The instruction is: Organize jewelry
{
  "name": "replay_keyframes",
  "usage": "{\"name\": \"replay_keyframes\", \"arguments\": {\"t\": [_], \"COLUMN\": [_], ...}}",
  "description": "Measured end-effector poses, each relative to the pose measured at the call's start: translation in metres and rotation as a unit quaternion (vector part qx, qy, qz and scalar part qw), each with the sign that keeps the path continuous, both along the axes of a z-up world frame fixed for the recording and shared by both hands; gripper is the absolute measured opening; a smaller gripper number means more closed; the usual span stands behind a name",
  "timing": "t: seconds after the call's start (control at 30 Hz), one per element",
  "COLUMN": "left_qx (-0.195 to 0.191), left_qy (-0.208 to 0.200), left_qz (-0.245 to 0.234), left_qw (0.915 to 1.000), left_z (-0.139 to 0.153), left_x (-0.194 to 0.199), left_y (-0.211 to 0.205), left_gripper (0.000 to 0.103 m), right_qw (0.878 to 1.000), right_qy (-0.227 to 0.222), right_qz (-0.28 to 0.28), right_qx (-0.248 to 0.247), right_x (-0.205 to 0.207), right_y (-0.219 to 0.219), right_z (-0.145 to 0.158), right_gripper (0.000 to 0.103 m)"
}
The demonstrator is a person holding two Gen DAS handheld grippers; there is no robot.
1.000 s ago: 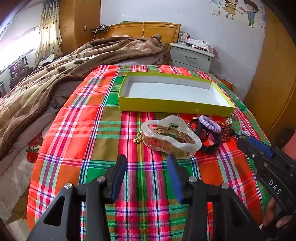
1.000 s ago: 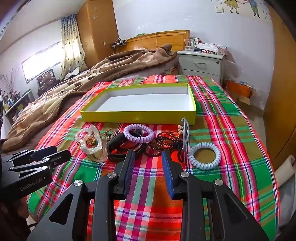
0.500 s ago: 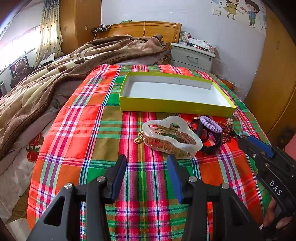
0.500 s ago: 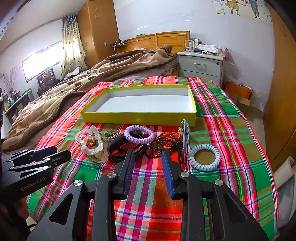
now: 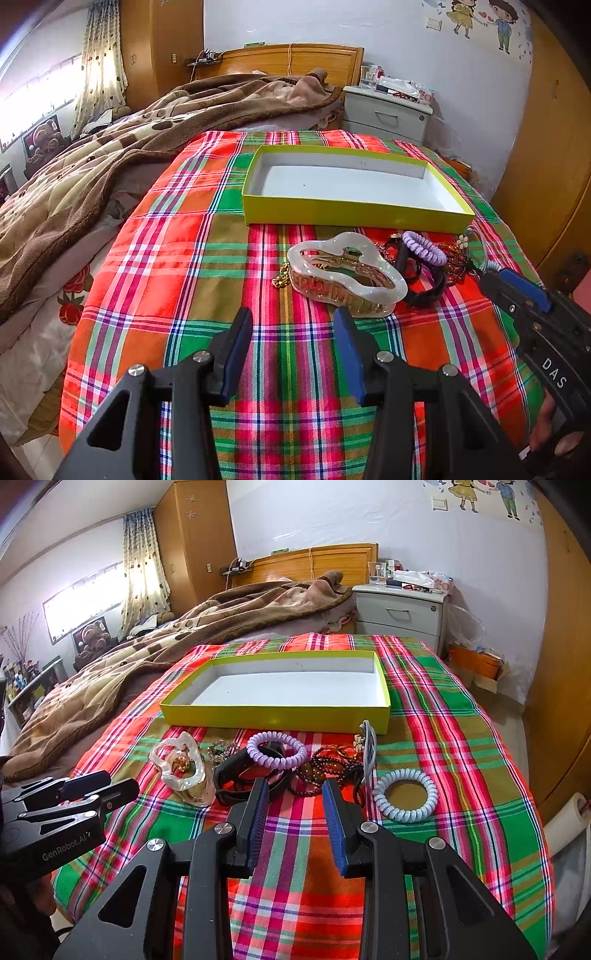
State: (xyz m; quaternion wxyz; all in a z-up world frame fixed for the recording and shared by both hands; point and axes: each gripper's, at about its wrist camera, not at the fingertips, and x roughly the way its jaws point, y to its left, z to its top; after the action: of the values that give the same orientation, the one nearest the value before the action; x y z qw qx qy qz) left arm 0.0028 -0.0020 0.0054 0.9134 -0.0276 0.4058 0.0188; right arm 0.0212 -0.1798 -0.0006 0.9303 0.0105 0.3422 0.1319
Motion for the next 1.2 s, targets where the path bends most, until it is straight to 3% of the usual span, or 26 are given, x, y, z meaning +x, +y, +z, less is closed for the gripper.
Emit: {"name": "replay_keyframes", "arguments": {"t": [1.2], "left_qx": [0.007], "left_qy": [0.000], "left_qz": [0.003], "left_qw": [1.0000], "left_z": [0.0017], "left_x": [0.0000], "left_y": [-0.0004], "left_gripper": [0.047], "right_qw": [1.000], "right_qy": [-0.003], "right_qz": [-0.006], "right_qx": [-0.007], "right_x": [-0.0003], "right_y": [-0.0016], "right_z": [0.0035], "right_gripper": [0.031]}}
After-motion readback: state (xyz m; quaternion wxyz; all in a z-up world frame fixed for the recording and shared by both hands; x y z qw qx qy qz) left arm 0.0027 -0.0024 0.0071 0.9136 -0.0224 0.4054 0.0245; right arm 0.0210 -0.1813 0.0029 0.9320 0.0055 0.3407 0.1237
